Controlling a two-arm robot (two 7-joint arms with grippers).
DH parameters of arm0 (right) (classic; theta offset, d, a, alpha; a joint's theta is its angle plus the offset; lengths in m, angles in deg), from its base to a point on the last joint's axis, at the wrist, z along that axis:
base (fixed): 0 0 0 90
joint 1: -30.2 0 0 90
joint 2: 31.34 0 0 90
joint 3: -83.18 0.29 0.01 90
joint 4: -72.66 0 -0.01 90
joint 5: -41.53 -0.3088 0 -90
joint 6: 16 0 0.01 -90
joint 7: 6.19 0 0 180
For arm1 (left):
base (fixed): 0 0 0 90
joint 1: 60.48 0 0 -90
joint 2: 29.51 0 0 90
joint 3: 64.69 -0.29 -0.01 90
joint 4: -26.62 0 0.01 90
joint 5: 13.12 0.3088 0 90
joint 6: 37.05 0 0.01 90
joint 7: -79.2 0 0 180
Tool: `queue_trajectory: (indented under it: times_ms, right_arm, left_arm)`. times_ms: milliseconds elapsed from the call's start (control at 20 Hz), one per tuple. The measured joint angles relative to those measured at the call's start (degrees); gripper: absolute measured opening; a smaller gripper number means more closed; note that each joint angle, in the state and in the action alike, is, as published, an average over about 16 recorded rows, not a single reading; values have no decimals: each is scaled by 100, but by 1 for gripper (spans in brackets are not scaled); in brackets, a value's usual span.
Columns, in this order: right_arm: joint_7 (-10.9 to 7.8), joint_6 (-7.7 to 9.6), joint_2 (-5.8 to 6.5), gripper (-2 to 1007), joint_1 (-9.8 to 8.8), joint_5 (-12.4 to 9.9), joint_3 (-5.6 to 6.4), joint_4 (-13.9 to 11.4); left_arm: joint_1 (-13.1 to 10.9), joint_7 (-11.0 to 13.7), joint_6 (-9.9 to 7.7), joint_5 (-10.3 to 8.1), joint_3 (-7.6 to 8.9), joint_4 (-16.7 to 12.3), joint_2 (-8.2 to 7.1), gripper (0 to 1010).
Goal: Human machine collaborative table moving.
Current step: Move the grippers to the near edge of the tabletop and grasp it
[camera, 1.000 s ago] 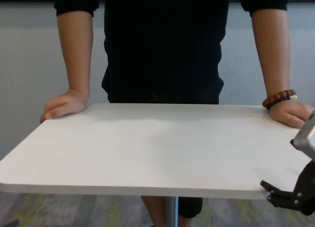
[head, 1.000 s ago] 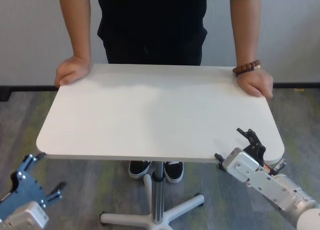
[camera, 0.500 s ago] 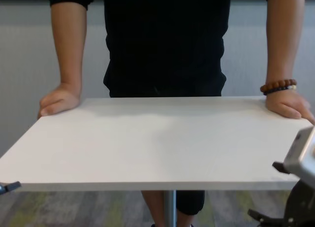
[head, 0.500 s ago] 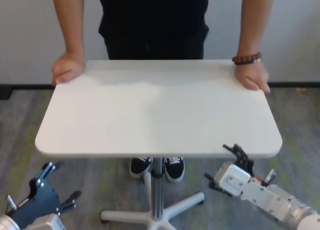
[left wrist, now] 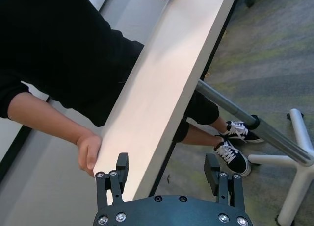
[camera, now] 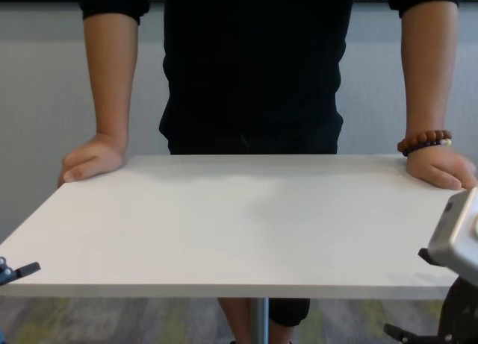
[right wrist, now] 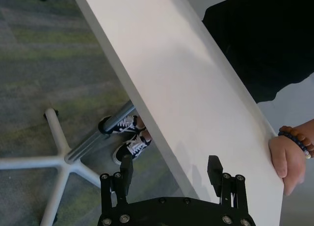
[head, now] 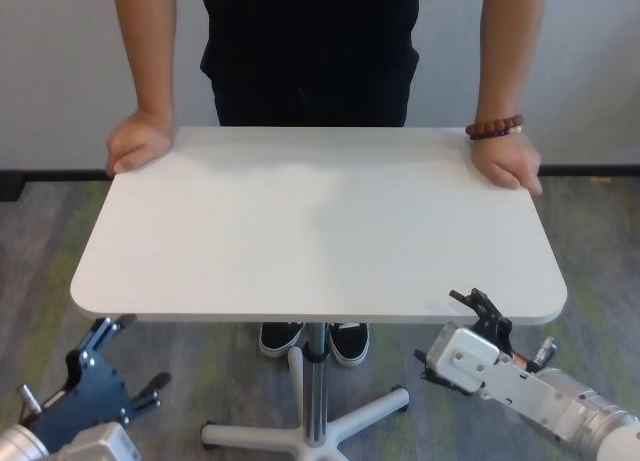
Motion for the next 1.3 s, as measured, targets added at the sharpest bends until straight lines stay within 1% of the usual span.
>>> queue_trajectory:
  times_ms: [250,400,600,750,1000,1300]
  right_arm:
    - [-76,195,-7,1005,34,177,-20,-2]
    - [-96,305,-11,1005,50,299,-32,2]
    - [-89,435,-20,1005,58,465,-36,6]
    - [-48,514,-37,1005,56,586,-24,17]
    - [30,582,-90,1005,61,785,-2,78]
    - [122,582,-188,1005,96,1001,15,229]
  left_arm:
    - [116,-11,41,164,-11,117,139,1000]
    - [213,-16,66,287,-36,213,251,1000]
    - [351,-6,92,444,-82,344,414,1000]
    - [453,14,104,545,-115,435,538,1000]
    - [615,65,113,686,-165,601,738,1000]
    - [787,112,112,825,-201,826,953,1000]
